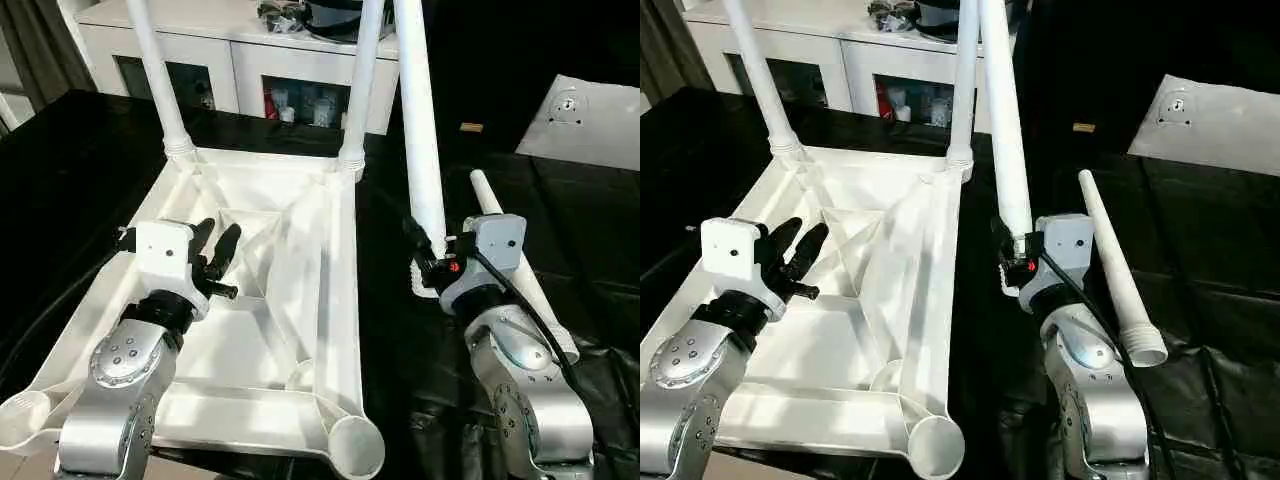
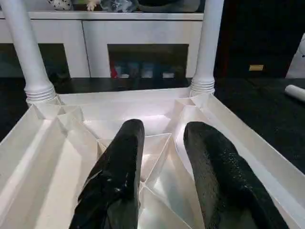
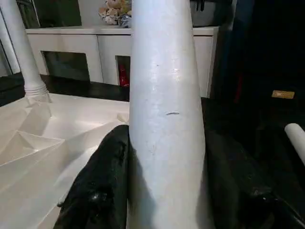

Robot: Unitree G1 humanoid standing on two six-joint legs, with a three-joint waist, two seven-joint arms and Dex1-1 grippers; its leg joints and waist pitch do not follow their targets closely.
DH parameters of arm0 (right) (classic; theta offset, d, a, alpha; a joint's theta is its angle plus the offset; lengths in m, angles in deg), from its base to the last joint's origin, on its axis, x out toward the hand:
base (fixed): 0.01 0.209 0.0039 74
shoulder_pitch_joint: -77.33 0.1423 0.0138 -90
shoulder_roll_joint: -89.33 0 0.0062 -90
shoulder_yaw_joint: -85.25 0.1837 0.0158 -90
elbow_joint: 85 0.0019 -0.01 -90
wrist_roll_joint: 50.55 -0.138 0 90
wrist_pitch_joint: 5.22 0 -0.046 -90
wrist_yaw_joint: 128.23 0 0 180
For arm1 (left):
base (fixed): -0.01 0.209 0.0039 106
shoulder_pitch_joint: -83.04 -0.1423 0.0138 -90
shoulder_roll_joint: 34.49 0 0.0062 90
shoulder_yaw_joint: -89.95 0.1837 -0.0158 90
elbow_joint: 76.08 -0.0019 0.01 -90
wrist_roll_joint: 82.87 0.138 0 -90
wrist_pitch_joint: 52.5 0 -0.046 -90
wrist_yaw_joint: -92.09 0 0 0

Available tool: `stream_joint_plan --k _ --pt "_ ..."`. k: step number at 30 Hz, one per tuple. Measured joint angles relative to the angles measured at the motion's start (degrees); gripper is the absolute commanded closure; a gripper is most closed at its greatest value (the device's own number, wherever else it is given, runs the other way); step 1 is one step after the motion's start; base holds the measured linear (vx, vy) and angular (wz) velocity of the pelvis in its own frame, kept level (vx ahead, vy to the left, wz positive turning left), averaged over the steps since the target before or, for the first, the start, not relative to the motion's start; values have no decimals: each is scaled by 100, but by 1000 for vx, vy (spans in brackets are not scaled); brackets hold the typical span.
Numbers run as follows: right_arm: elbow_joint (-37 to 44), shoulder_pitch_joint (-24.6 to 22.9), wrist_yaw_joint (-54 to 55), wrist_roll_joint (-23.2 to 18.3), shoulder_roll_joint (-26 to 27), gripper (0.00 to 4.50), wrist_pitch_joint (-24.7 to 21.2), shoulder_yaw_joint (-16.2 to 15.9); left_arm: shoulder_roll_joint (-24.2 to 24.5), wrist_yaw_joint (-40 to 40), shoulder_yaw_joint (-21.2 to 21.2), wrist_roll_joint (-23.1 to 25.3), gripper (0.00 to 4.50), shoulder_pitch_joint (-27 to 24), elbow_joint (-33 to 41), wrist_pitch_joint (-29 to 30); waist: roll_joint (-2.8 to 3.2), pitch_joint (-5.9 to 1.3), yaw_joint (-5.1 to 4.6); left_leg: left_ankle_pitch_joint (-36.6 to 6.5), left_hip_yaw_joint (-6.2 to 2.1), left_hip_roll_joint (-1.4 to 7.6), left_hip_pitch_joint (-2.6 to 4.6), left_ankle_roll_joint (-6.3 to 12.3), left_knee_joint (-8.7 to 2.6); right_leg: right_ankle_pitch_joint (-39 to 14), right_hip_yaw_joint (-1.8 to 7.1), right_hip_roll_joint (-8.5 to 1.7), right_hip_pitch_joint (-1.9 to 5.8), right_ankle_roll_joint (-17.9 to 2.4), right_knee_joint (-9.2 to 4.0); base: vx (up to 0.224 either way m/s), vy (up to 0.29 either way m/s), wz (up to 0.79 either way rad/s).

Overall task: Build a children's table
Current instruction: Pick table leg

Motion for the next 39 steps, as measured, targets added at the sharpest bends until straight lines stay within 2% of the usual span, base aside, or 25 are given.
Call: stream_joint_plan --k 39 --pt "0 0 0 0 0 261 0 0 0 0 0 0 284 0 0 0 0 0 0 0 0 0 0 0 0 -1 0 0 0 1 0 0 0 0"
